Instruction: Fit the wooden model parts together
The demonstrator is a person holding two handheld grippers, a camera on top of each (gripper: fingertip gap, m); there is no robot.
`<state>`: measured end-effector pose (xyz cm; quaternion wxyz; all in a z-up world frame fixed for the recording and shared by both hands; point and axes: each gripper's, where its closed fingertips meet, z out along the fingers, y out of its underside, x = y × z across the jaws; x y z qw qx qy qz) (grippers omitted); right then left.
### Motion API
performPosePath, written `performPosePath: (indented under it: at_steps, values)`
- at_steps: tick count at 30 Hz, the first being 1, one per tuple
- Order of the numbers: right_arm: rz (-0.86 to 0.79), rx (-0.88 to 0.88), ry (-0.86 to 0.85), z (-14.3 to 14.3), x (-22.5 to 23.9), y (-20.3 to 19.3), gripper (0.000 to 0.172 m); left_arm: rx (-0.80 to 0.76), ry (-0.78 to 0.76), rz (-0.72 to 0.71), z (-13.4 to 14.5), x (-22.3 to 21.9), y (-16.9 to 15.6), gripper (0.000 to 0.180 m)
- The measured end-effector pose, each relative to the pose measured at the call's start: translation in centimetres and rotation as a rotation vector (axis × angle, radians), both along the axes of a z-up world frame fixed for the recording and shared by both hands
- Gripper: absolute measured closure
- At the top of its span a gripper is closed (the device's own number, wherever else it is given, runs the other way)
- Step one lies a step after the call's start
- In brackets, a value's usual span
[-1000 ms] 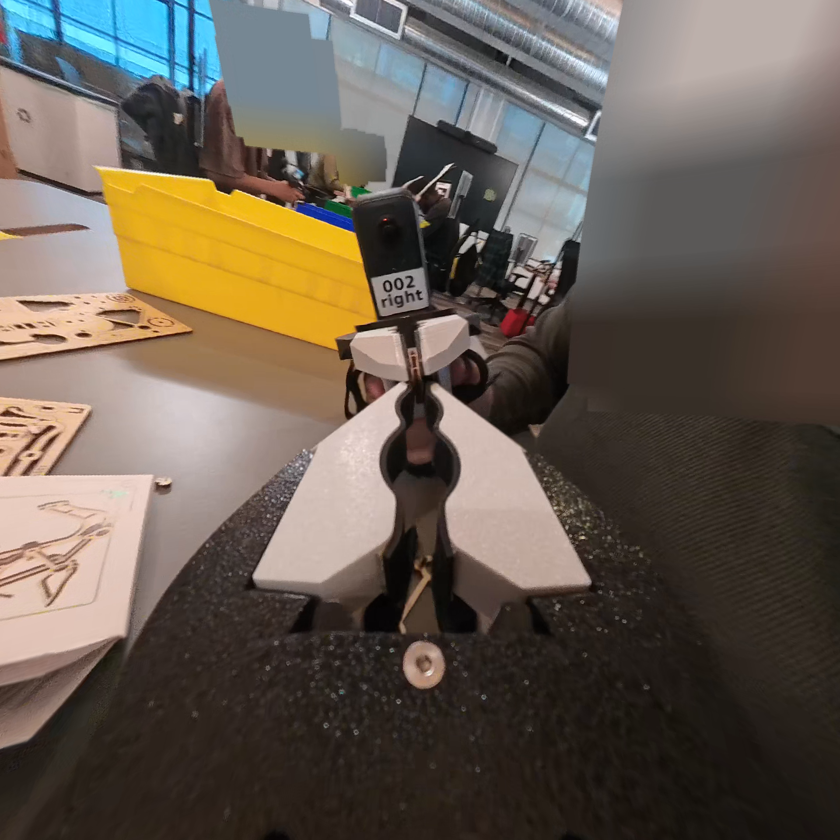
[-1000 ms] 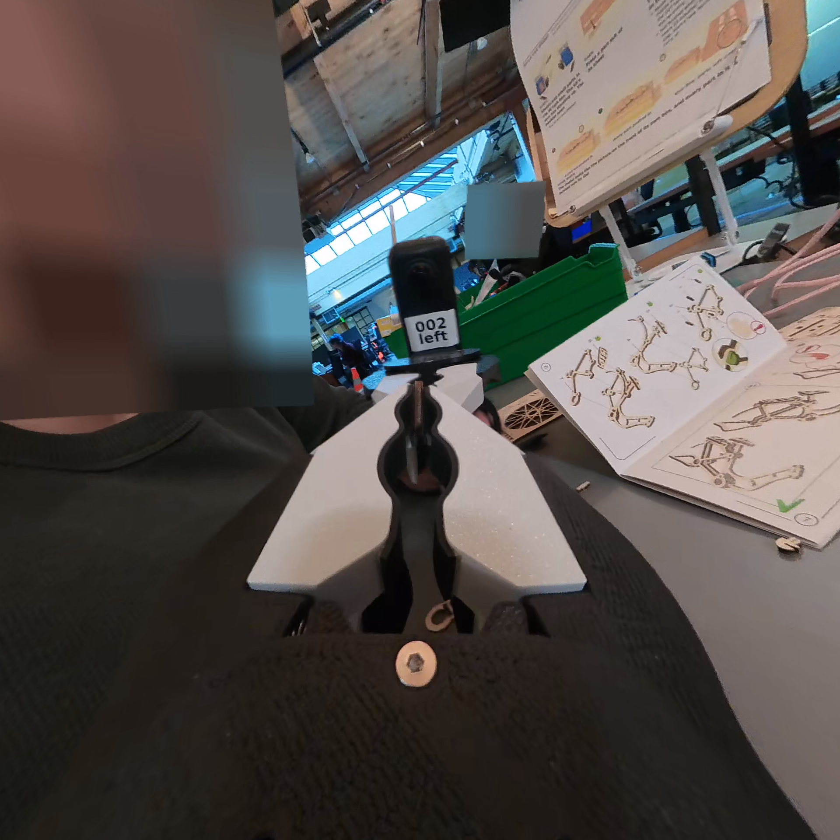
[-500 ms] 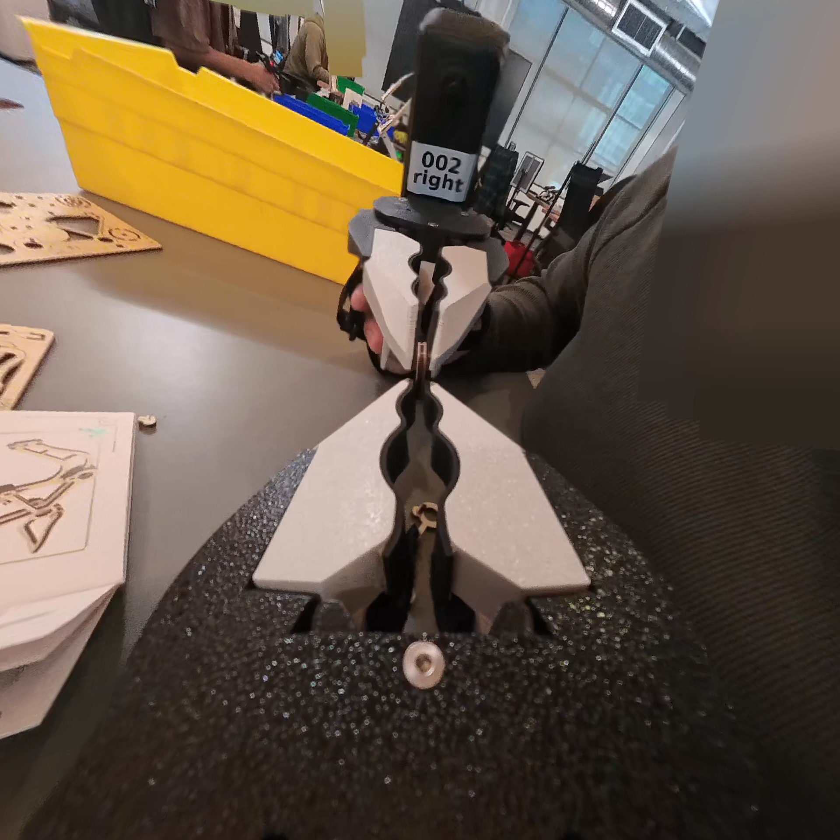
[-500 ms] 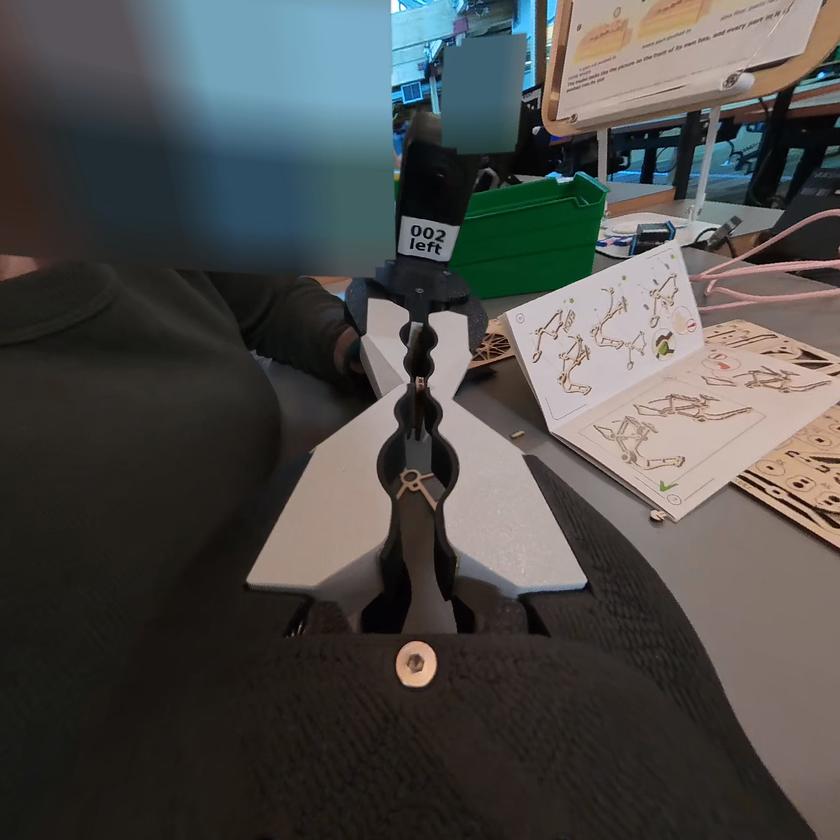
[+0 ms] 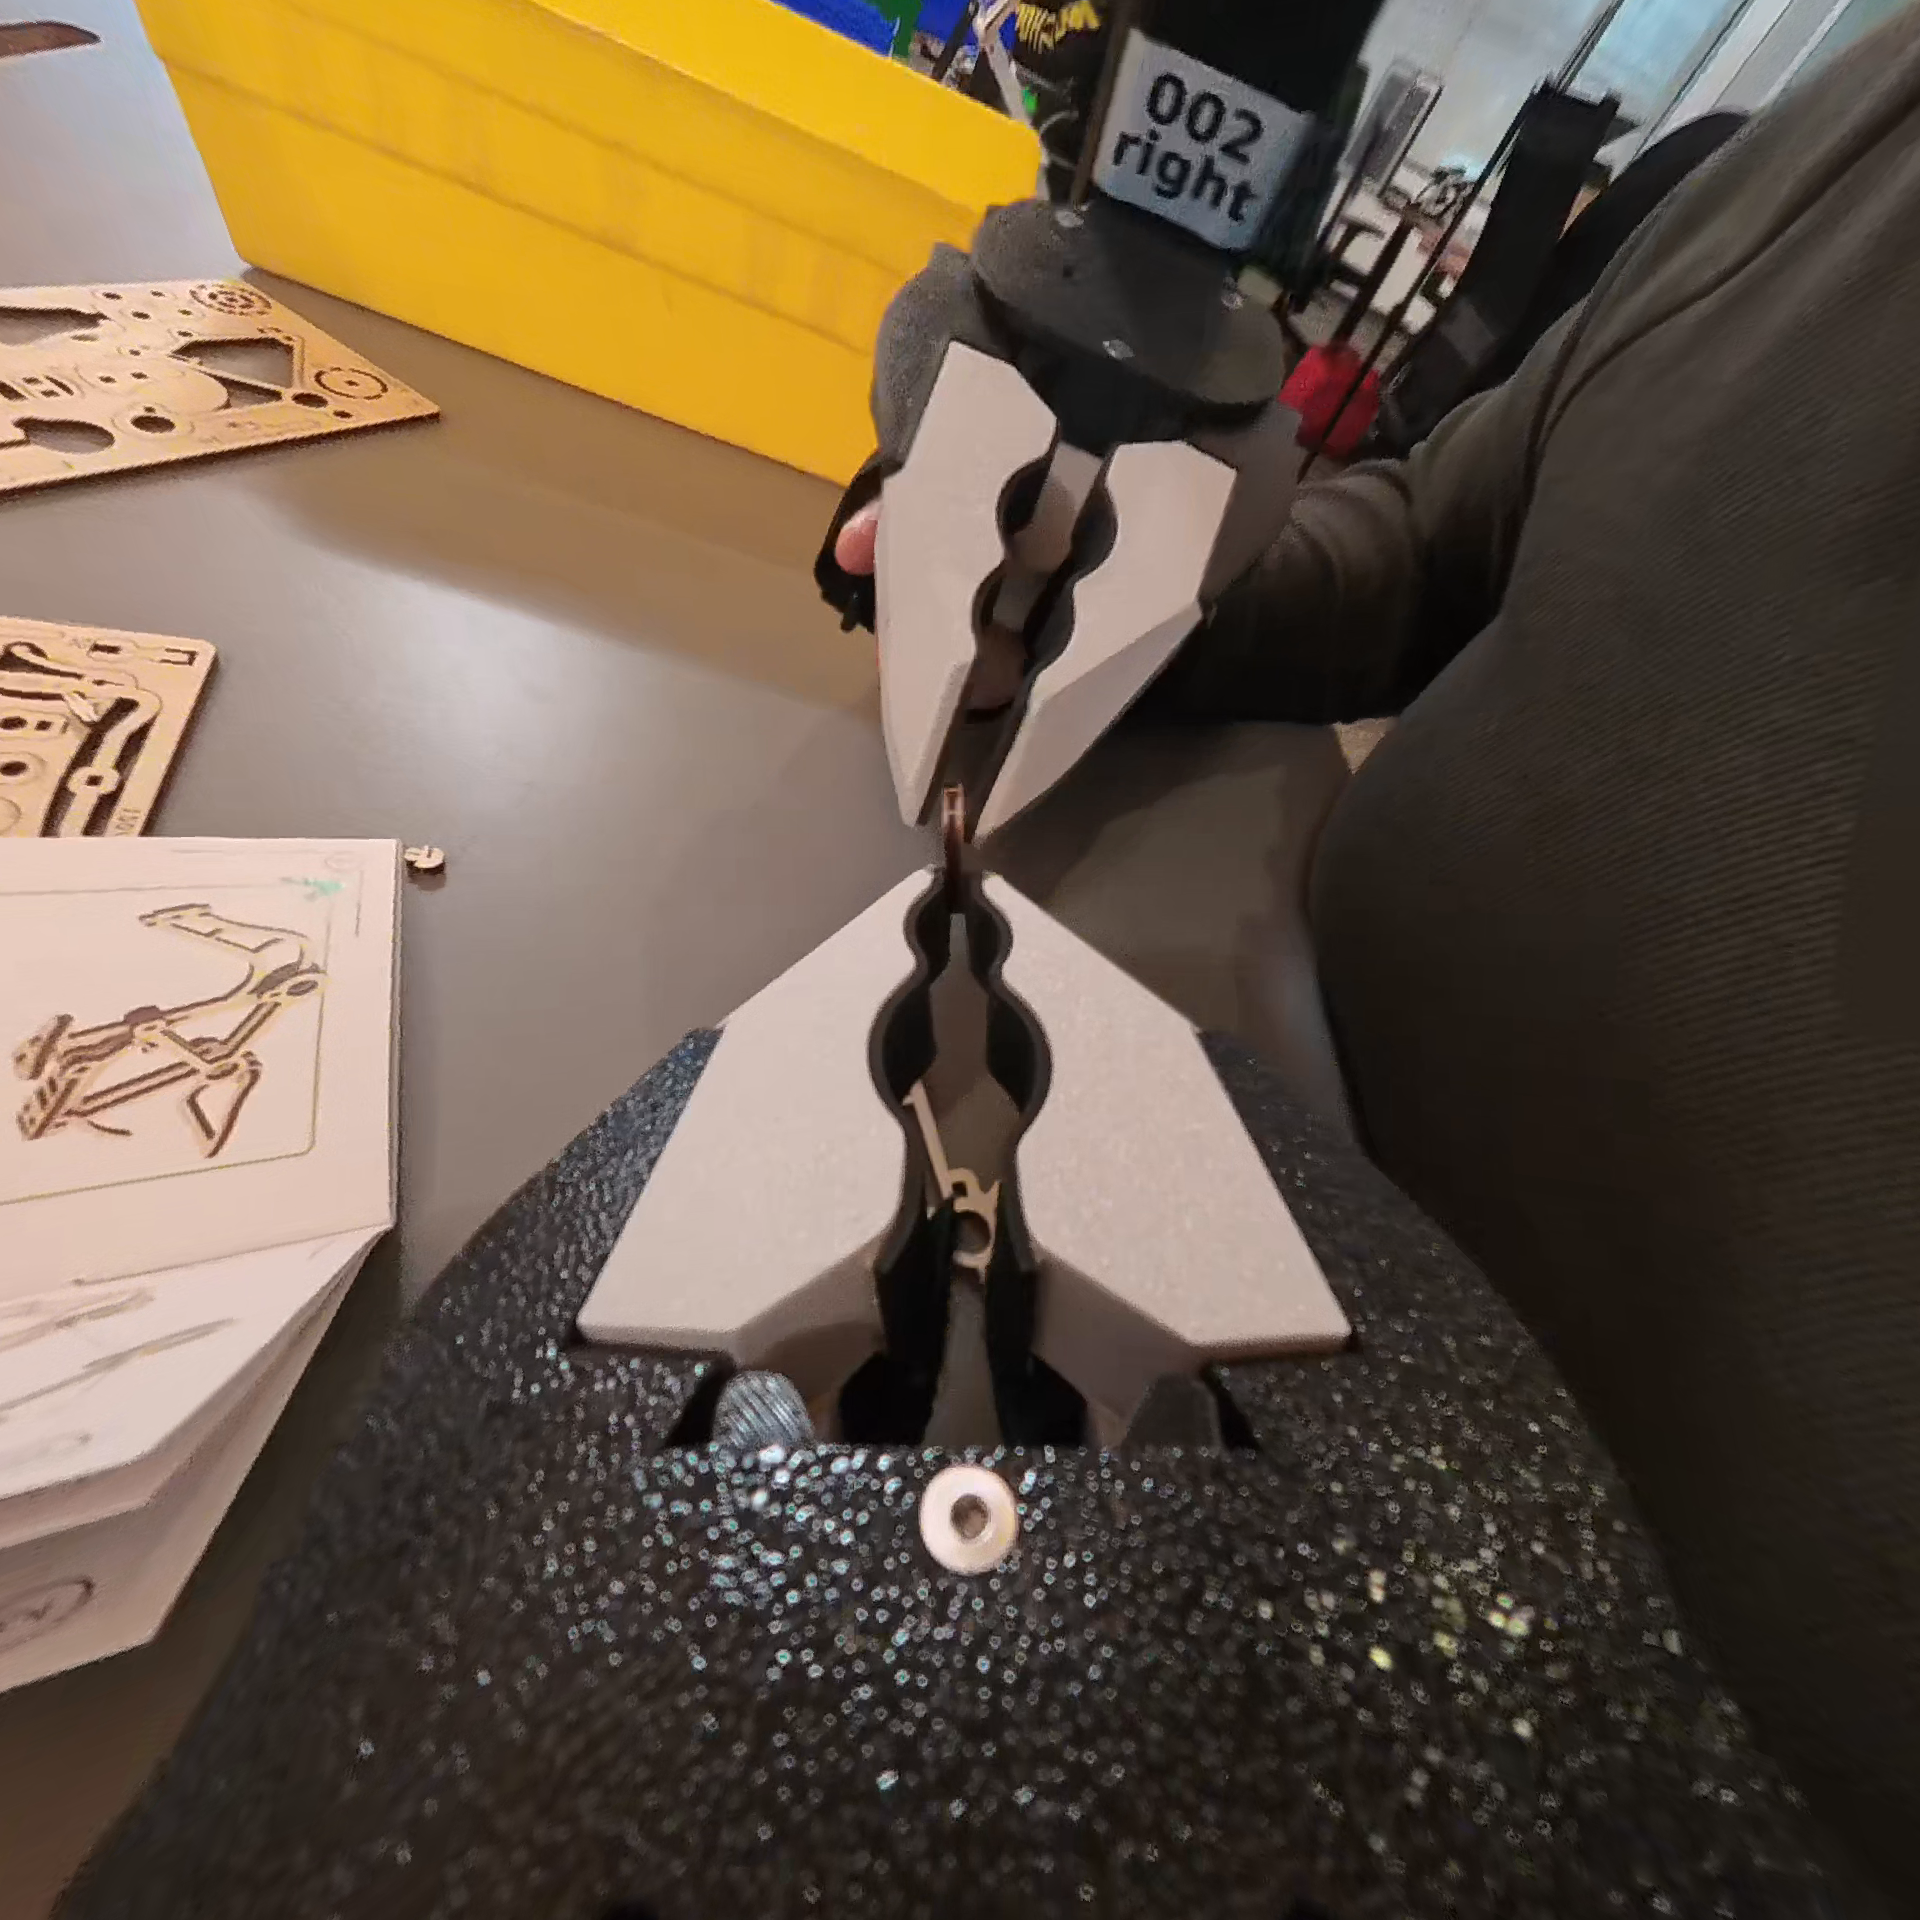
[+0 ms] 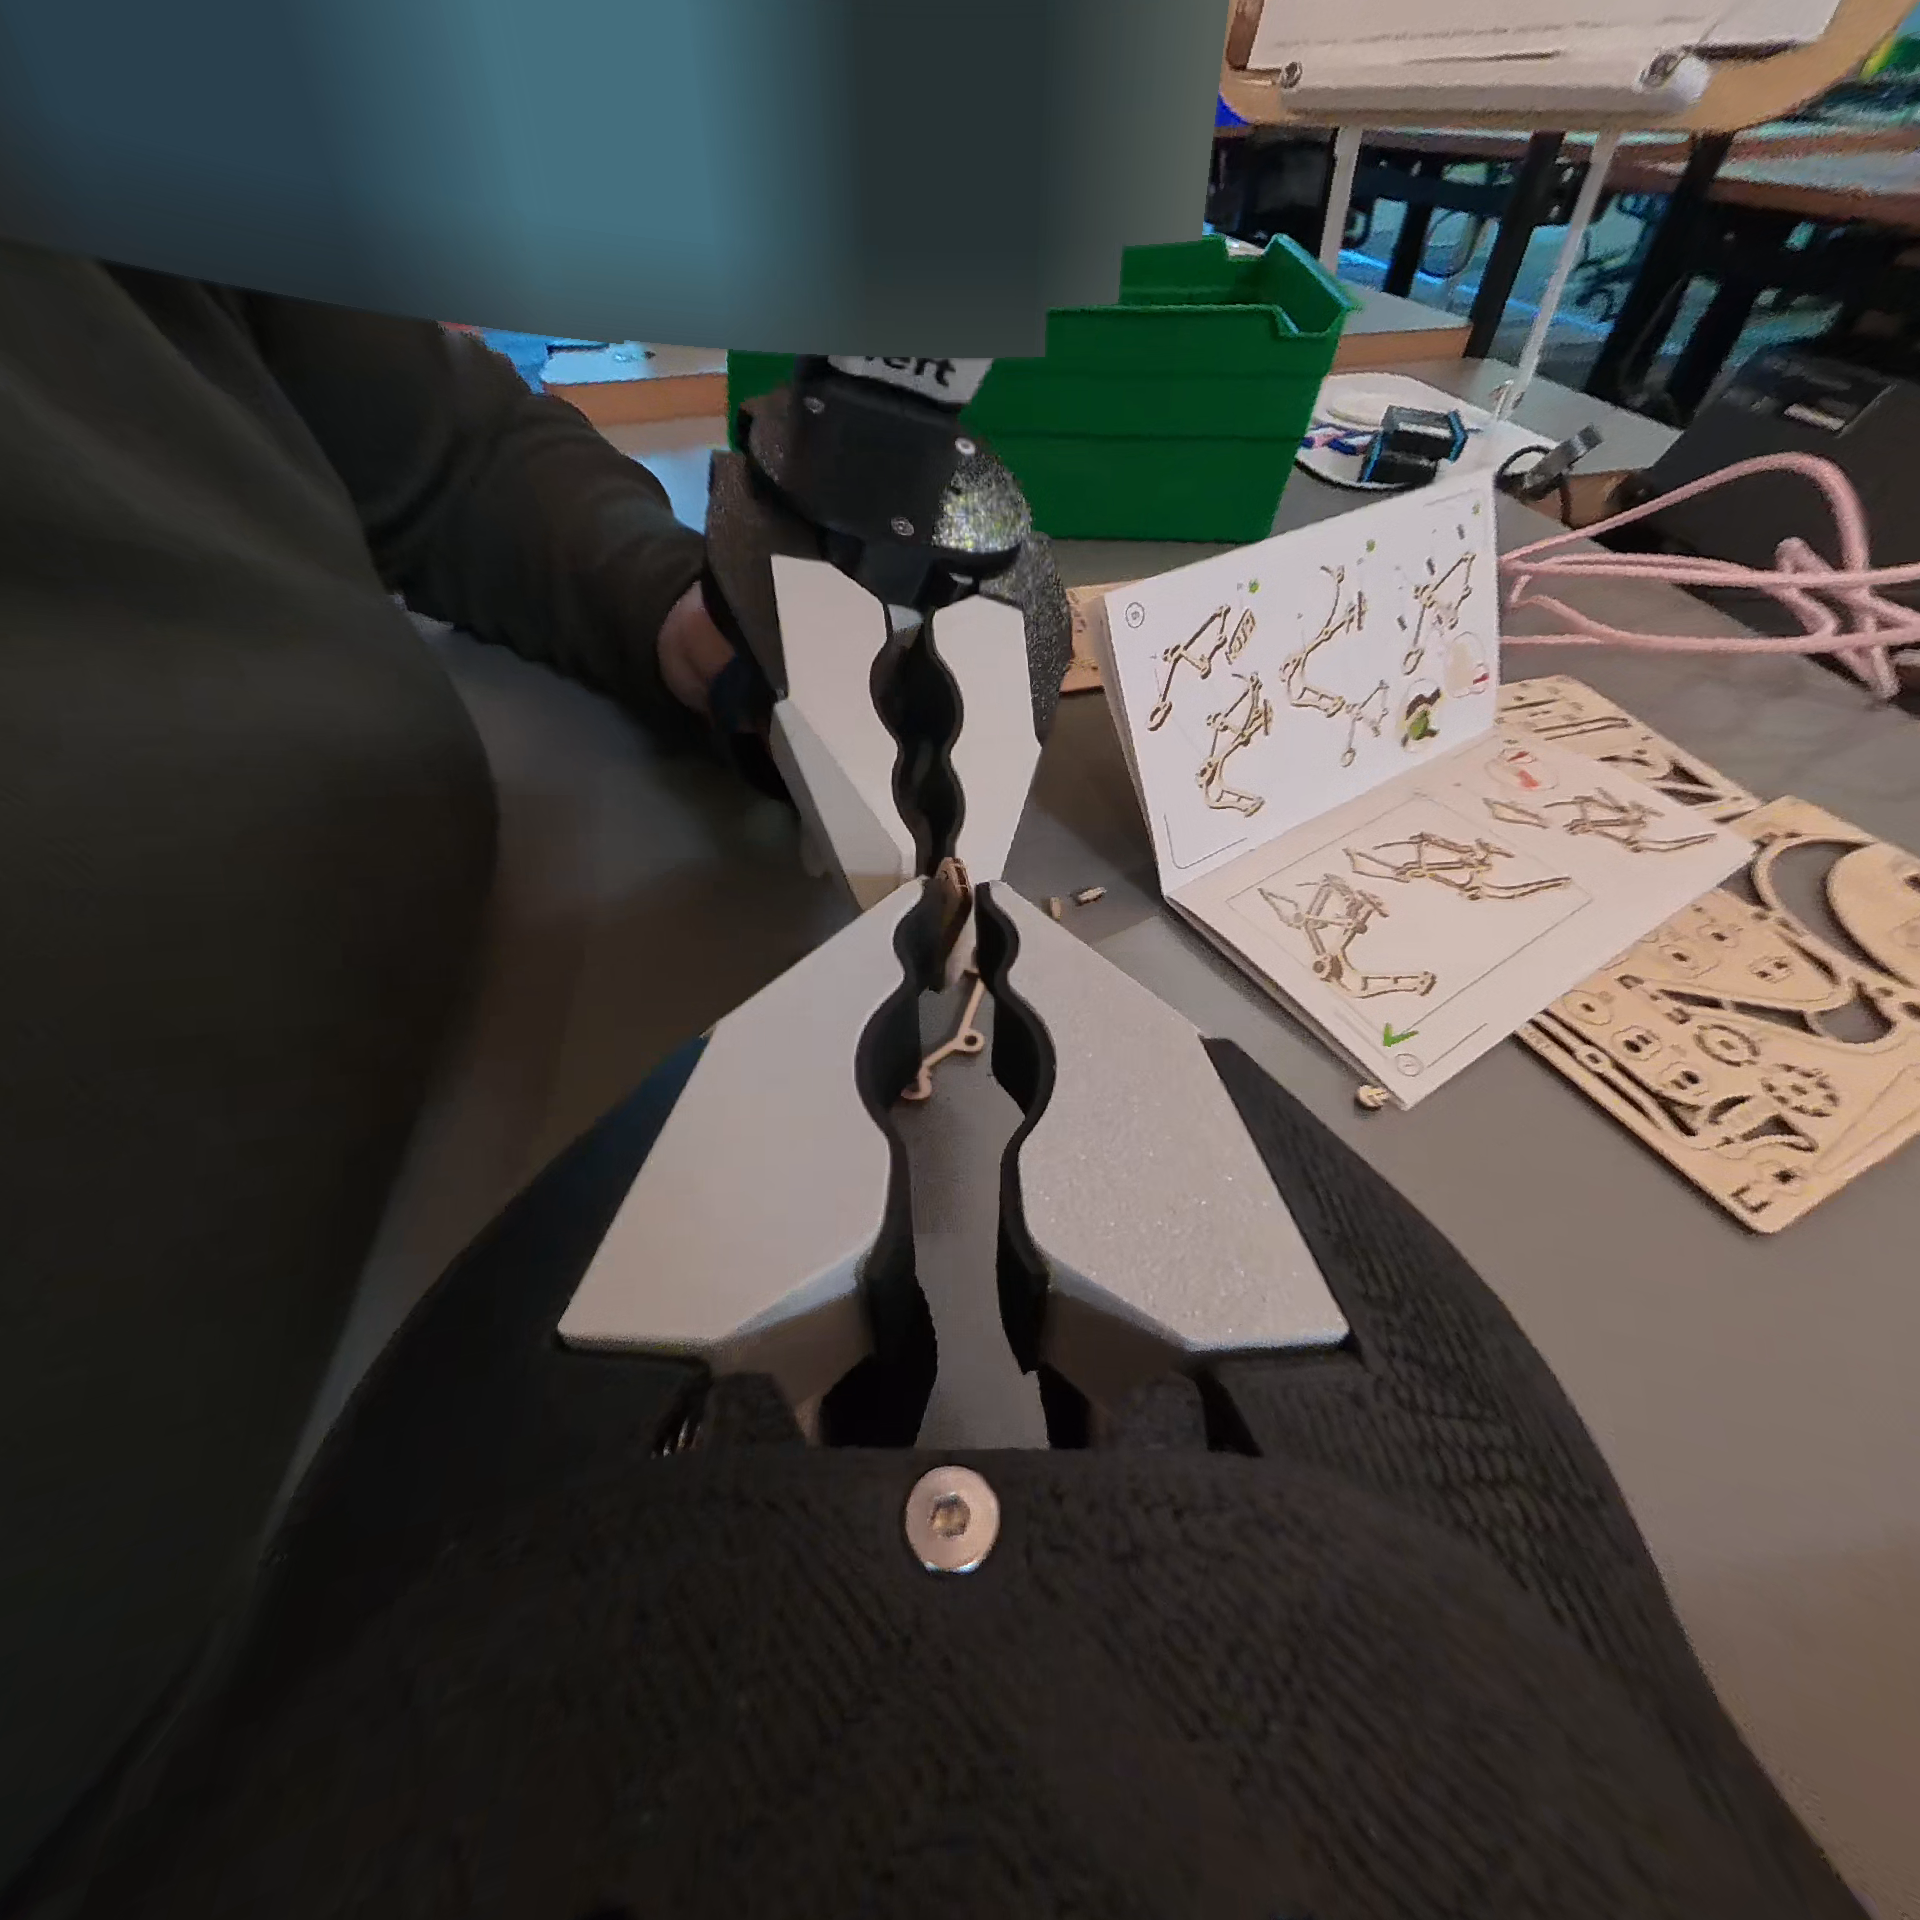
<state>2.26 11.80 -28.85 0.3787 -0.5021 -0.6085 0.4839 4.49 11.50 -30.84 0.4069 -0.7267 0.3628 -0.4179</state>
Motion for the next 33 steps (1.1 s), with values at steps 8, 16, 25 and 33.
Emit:
performPosePath:
  at_steps: [8,16,25,33]
  values:
    - [-0.024,-0.439,0.214,3.0,-0.1,0.9,0.171,0.115,-0.142,0.068,2.8,-0.3,0.7,0.175]
    - [-0.043,-0.6,0.361,4.4,0.2,1.6,0.171,0.081,-0.292,0.021,4.5,0.2,0.2,0.161]
    - [-0.014,-0.629,0.39,4.8,-0.1,0.8,0.171,0.042,-0.402,0.066,5.3,-0.8,1.2,0.165]
    - [-0.022,-0.546,0.353,4.3,-0.1,0.7,0.171,0.106,-0.374,0.033,5.3,-0.6,0.7,0.18]
